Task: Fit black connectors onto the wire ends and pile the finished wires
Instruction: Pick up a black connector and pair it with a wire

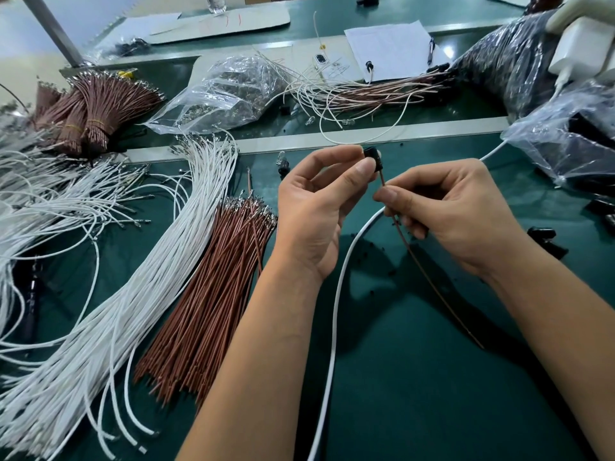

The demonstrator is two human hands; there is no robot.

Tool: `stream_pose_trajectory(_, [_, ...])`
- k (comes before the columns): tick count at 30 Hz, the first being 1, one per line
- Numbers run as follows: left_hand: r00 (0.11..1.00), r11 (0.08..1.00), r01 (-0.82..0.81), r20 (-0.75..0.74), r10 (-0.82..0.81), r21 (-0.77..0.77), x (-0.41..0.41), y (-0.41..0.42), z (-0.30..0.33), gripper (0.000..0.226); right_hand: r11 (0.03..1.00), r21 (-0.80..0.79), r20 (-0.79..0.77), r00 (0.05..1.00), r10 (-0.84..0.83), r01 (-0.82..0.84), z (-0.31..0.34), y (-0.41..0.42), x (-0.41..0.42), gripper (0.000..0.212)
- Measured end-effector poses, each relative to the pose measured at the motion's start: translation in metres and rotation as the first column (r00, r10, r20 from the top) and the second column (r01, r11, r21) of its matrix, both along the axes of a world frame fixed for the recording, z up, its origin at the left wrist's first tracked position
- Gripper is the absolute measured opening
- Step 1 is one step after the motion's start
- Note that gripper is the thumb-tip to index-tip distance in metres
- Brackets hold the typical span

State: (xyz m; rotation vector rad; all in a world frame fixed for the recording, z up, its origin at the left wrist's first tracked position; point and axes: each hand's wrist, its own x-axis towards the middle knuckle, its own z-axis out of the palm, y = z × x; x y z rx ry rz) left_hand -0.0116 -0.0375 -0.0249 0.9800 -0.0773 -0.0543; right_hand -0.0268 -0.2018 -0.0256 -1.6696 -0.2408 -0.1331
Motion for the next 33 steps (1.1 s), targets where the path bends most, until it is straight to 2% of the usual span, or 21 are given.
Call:
stream_pose_trajectory(6, [0.997, 0.996, 0.007, -0.073, -0.014, -0.091, 0.0005, 0.0, 0.0008, 0.026, 1.0, 0.007, -0.005, 1.0, -0.009, 0.009, 0.0004, 0.0005, -0.0003, 0.011])
stream_pose_trajectory(10, [0.992, 0.997, 0.04, -0.114, -0.047, -0.061, 0.0025, 0.0013, -0.0001, 0.011, 1.0, 0.004, -0.021, 1.0, -0.001, 0.001, -0.0008, -0.0008, 0.0, 0.01])
stream_pose_trajectory(14, [0.984, 0.997, 0.063, -0.163, -0.07, -0.051, 0.0041, 0.0015, 0.0006, 0.01, 1.0, 0.017, -0.023, 1.0, 0.009, -0.009, -0.0001, 0.001, -0.0007, 0.012])
stream_pose_trajectory(23, [0.995, 0.998, 0.046, -0.087, -0.044, 0.029, 0.0001, -0.003, -0.0003, 0.012, 0.999, -0.011, -0.025, 0.999, 0.036, -0.037, -0.001, -0.0021, -0.0002, 0.01])
stream_pose_trajectory(28, [0.994, 0.997, 0.009, -0.109, -0.001, 0.075, -0.0011, -0.0068, -0.002, 0.009, 0.994, -0.087, -0.038, 0.997, 0.067, -0.07, -0.0071, -0.0025, 0.0023, 0.017])
stream_pose_trajectory(33, [0.994, 0.994, -0.027, -0.1, 0.038, 0.107, -0.0018, -0.0081, -0.0004, 0.01, 0.991, -0.087, -0.055, 0.993, 0.1, -0.105, -0.0084, -0.0052, 0.0042, 0.019])
